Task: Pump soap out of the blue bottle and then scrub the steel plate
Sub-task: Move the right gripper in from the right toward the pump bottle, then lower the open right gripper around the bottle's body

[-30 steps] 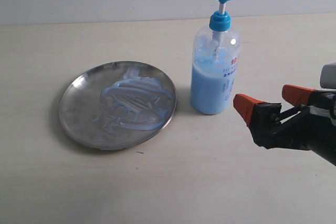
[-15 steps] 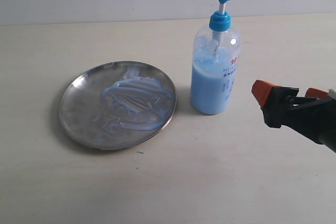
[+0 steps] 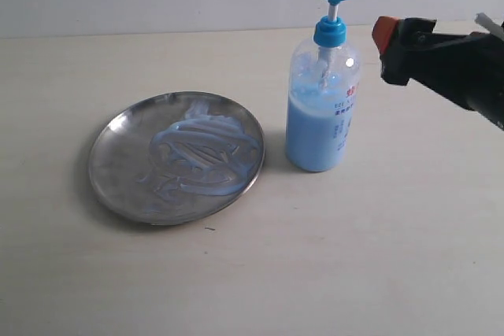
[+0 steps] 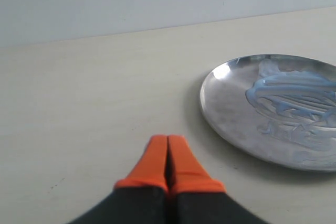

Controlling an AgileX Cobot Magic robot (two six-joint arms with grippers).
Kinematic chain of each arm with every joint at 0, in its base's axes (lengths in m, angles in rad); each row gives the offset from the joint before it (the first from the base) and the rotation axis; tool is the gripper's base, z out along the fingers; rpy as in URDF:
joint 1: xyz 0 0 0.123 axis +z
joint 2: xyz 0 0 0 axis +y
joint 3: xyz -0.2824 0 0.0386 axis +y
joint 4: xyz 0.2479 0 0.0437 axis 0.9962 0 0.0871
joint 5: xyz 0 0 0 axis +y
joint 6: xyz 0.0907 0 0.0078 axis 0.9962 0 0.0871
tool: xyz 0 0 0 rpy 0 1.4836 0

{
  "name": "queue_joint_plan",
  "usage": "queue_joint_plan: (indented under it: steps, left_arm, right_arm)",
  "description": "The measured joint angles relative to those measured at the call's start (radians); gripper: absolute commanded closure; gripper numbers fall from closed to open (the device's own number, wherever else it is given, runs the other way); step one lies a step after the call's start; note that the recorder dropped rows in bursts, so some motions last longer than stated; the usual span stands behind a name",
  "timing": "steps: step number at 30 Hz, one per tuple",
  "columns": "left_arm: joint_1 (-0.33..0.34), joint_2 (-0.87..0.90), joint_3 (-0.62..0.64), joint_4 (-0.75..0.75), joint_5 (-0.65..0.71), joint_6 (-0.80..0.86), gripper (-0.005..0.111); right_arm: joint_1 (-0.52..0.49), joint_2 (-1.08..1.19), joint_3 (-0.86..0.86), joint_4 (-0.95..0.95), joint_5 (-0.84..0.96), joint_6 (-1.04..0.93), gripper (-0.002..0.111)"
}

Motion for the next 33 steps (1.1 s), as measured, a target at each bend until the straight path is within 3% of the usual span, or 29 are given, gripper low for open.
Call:
queue_joint_plan:
  steps: [1,8,14,18,23,33]
  left_arm:
    - [0.0,0.0,0.0,0.0,0.0,0.0,0.107]
    - [0.0,0.0,0.0,0.0,0.0,0.0,0.107]
    - [0.0,0.0,0.0,0.0,0.0,0.0,0.107]
    - [0.0,0.0,0.0,0.0,0.0,0.0,0.107]
    - [0.0,0.0,0.0,0.0,0.0,0.0,0.107]
    - [0.0,0.0,0.0,0.0,0.0,0.0,0.107]
  right_arm:
    - [0.002,0.01,-0.037,0.083,0.003,-0.108,0.006]
    - [0.143,0.1,-0.056,0.189,-0.04,-0.261,0.006]
    - [0.335,0.191,-0.056,0.408,-0.278,-0.387,0.006]
    - [0.43,0.251,-0.056,0.448,-0.339,-0.41,0.006]
    - [0.481,0.334,-0.058,0.448,-0.396,-0.37,0.006]
    - [0.487,0.421,-0.058,0.402,-0.461,-0.271,0.006]
